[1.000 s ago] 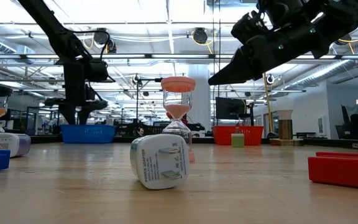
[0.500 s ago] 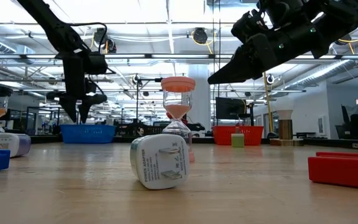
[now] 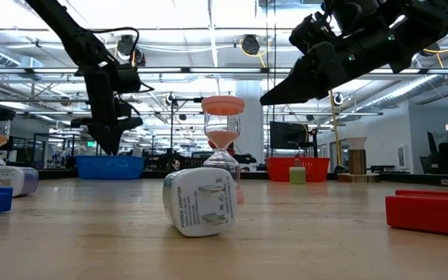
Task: Pick & Place Office items
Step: Put the top purple charger adapter into the blue bin, then put the pink hourglass into the red bin
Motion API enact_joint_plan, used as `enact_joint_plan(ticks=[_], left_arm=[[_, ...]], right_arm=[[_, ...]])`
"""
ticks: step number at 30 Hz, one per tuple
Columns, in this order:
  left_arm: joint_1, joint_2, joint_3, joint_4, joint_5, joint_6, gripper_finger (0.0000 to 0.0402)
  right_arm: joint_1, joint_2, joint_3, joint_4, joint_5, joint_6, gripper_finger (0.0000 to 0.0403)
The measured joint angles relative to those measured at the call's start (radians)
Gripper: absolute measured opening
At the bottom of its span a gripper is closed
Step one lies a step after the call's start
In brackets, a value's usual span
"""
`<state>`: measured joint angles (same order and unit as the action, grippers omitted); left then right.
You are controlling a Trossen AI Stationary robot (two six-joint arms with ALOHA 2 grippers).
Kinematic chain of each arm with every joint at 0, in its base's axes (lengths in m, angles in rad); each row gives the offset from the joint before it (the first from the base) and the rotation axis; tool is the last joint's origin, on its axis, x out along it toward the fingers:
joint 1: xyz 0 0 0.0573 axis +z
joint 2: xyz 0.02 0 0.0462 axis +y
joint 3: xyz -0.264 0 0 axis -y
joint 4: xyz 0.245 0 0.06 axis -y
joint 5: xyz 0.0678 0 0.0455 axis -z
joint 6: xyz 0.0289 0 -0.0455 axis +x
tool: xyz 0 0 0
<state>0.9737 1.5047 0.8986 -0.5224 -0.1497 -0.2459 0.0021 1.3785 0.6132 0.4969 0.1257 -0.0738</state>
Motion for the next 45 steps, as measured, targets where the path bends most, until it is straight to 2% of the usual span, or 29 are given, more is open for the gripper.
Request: enact_joint_plan(ticks=[4, 7, 12, 20, 28, 37, 41, 45], left_arm=[[0.008, 0.039, 0.0, 0.022, 0.045, 0.006, 0.0024], [0.008, 0.066, 0.0, 0.024, 0.041, 0.006, 0.0005], [0.018, 0.077, 0.0, 0.017, 0.032, 0.008, 0.0015], [0.03, 0.077, 0.0, -0.043, -0.063, 0.025, 0.0004], [0.033, 0.051, 0.005, -0.042, -0.088, 0.035, 0.002], [-0.006, -0.125, -0.021, -0.012, -0.086, 0.094, 0.0021], [-0.085, -0.269, -0.155, 0.162, 0.01, 0.178, 0.0021], [-0.171, -0.427, -0.332, 0.411, 0.214, 0.238, 0.0021]], right_arm=[[0.0, 0.0, 0.0, 0.0, 0.0, 0.001, 0.0089], [0.0, 0.0, 0.0, 0.0, 0.0, 0.001, 0.0089], [0.0, 0.0, 0.0, 0.0, 0.0, 0.0, 0.0089], [0.0, 0.0, 0.0, 0.0, 0.0, 0.001, 0.0089], [0.0, 0.0, 0.0, 0.0, 0.0, 0.001, 0.0089], [0.0, 0.0, 0.0, -0.019, 0.0, 0.001, 0.0089], [0.0, 0.0, 0.0, -0.033, 0.001, 0.001, 0.0089], [0.0, 0.0, 0.0, -0.031, 0.004, -0.029, 0.0089]])
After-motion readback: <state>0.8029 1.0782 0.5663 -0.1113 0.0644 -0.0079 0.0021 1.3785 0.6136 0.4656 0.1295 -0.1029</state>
